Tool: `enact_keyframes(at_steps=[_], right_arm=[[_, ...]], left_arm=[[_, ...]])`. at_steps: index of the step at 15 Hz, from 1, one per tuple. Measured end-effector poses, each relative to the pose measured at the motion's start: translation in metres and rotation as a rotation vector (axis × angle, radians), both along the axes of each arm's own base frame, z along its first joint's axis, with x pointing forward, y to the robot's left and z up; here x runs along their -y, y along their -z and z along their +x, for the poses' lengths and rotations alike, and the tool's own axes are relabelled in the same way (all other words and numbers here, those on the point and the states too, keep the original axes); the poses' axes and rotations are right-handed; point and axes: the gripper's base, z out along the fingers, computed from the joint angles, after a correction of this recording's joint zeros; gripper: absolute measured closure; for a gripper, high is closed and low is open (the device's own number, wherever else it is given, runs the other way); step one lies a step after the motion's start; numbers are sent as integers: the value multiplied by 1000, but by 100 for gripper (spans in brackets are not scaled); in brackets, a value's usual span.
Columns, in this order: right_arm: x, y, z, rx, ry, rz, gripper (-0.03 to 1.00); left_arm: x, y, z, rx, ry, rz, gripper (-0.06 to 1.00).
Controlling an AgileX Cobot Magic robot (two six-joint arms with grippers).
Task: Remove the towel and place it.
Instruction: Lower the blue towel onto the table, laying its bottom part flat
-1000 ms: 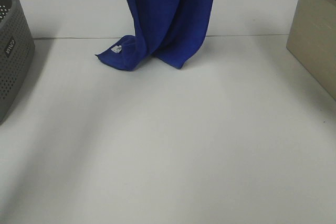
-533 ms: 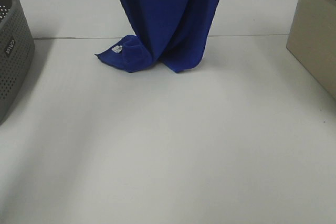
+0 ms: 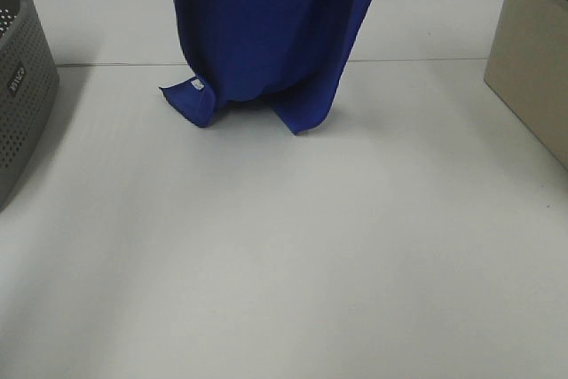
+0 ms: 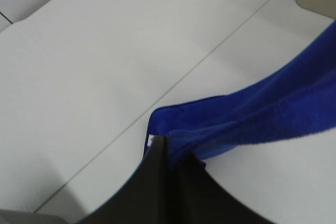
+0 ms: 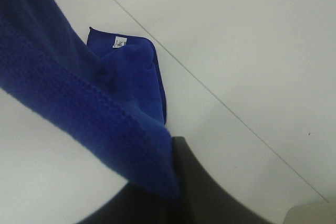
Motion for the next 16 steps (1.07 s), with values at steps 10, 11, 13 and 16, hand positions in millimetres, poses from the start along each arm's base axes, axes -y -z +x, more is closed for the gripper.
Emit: enact_keyframes(at_steps=[10, 11, 13, 16], right_arm=[[13, -20, -52, -16, 2, 53, 95], [14, -21, -53, -12, 2, 55, 95], [15, -17, -67, -50, -10, 78, 95], [13, 7, -77, -166, -20, 102, 95]], left_arm=[[-33, -21, -79, 37, 32, 138, 94], [-32, -18, -78, 30, 38, 150, 94], [-34, -6, -81, -9, 44, 175, 94], [-38, 9, -95, -65, 56, 181, 94]])
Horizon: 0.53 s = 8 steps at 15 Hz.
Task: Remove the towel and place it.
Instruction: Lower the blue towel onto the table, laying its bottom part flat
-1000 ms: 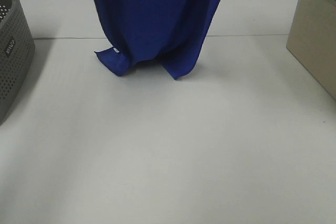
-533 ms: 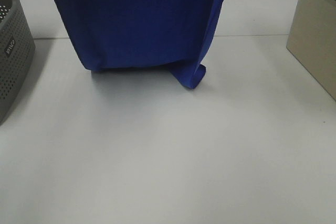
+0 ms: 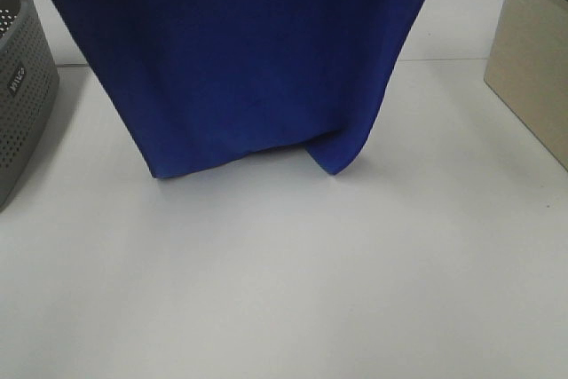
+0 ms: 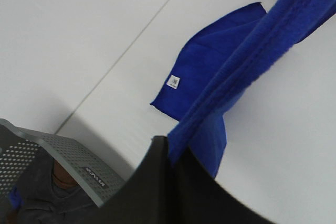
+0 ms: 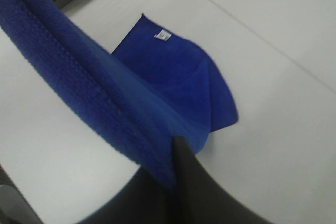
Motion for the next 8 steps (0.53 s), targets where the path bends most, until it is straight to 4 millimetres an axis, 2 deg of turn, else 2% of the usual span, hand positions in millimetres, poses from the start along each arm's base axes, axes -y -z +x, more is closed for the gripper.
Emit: enact_keyframes(at_steps=[3, 6, 8], right_arm=[[2, 26, -14, -105, -7, -5, 95], [6, 25, -31, -111, -12, 9, 95], [9, 22, -44, -104, -16, 35, 95]], left_arm=[[-3, 9, -24, -48, 26, -38, 94], [-11, 1, -54, -25, 45, -81, 94], [-13, 7, -65, -44, 49, -89, 94]])
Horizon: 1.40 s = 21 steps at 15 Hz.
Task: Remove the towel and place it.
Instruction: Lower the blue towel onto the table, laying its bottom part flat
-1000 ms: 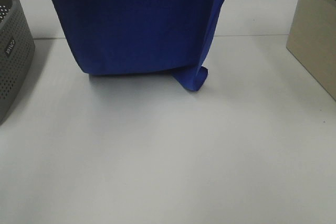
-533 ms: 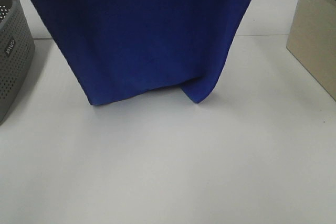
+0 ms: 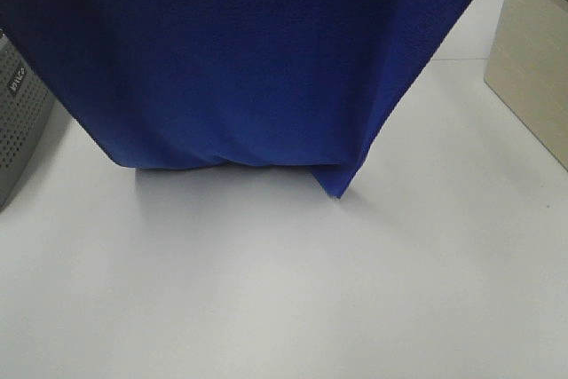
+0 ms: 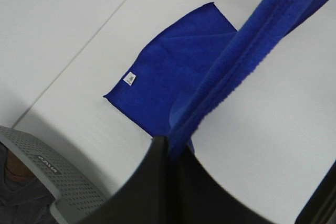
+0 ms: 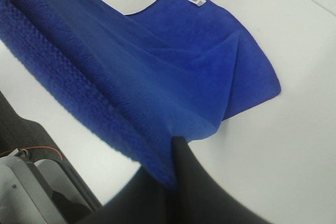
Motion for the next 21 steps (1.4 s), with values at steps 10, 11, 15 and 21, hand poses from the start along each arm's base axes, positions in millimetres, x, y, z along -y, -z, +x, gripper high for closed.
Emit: enact_keyframes(at_steps=[10, 11, 15, 21], right_arm=[[14, 55, -53, -184, -2, -3, 95], [16, 62, -56, -200, 0, -19, 95], [19, 109, -70, -367, 3, -59, 95], [21, 134, -80, -478, 29, -70, 95]], left_arm=[[-4, 70, -51, -240, 39, -87, 94], [-2, 81, -53, -290, 44, -106, 94], [1, 117, -58, -441, 19, -127, 94], [9, 164, -76, -651, -4, -121, 94]])
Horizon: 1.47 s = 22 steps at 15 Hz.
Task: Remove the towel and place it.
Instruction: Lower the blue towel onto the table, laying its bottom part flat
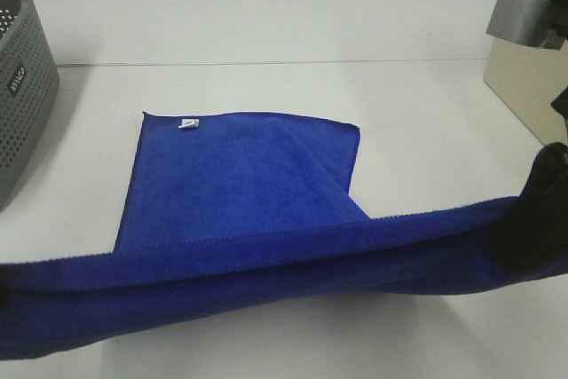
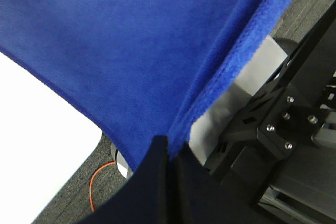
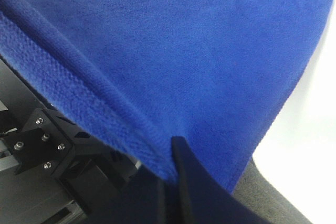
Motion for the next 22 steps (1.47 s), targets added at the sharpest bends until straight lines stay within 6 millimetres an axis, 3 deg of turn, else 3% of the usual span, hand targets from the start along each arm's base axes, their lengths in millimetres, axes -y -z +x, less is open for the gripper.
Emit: enact_keyframes(at_steps=[2, 4, 9, 16, 22], right_arm=[[-1, 6, -3, -34, 4, 13, 95], [2, 30, -16, -133, 8, -1, 95], [2, 55, -32, -281, 40, 21, 95], [-5, 83, -22, -502, 149, -28, 95], [-7, 96, -15, -572, 146, -55, 95]], left_arm=[[4, 15, -11, -47, 47, 37, 94], [7, 34, -22, -128, 58, 34, 94], [5, 63, -40, -339, -90, 25, 94], [1, 68, -41, -403, -239, 69, 94], [4, 77, -34, -440, -242, 109, 94]])
